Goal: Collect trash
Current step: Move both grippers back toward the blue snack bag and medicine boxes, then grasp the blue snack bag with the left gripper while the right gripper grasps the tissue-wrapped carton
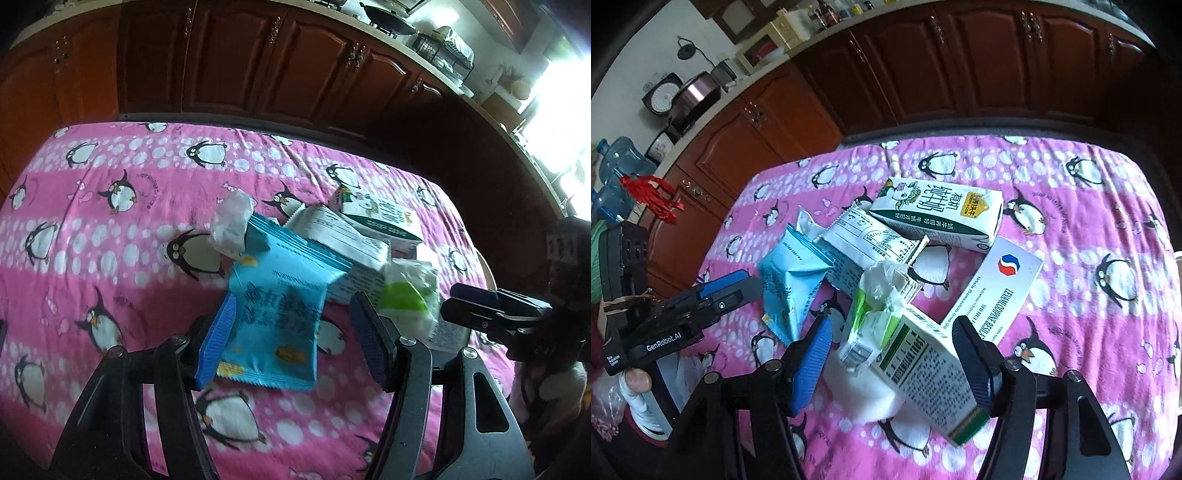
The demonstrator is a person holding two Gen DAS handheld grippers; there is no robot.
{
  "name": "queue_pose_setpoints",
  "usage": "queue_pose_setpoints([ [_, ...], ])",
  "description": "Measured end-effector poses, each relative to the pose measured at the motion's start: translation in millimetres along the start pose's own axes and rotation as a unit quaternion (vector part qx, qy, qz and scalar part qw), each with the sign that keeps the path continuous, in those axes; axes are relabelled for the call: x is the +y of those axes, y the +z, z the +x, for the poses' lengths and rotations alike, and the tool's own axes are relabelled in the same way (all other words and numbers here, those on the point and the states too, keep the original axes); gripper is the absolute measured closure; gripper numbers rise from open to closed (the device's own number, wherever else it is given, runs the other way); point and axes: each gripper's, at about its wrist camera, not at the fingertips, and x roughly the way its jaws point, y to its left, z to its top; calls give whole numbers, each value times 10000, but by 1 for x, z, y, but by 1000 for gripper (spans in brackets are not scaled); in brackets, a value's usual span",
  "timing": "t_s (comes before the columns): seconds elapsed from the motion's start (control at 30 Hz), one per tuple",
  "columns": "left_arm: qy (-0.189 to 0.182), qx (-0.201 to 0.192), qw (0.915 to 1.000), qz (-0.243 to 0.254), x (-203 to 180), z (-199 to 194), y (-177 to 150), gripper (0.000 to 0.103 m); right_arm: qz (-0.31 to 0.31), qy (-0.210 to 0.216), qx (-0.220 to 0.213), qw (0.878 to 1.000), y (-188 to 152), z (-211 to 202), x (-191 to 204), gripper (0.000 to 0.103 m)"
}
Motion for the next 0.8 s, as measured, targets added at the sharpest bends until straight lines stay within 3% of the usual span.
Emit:
queue_pose_setpoints([
  [0.37, 198, 281, 9973, 652, -15, 30, 5, 40, -40, 0, 216, 9998, 10, 25, 1, 38],
  [0.5, -29, 240, 9958, 884, -16, 22, 5, 40, -74, 27, 217, 9997, 11, 25, 2, 36],
  [0.6, -9, 288, 9924, 1195, -17, 22, 4, 31, -45, 46, 206, 9998, 12, 26, 1, 36],
  [0.8, 192, 452, 9875, 1497, -22, 38, 0, 30, -2, 51, 226, 9997, 13, 28, -3, 36],
])
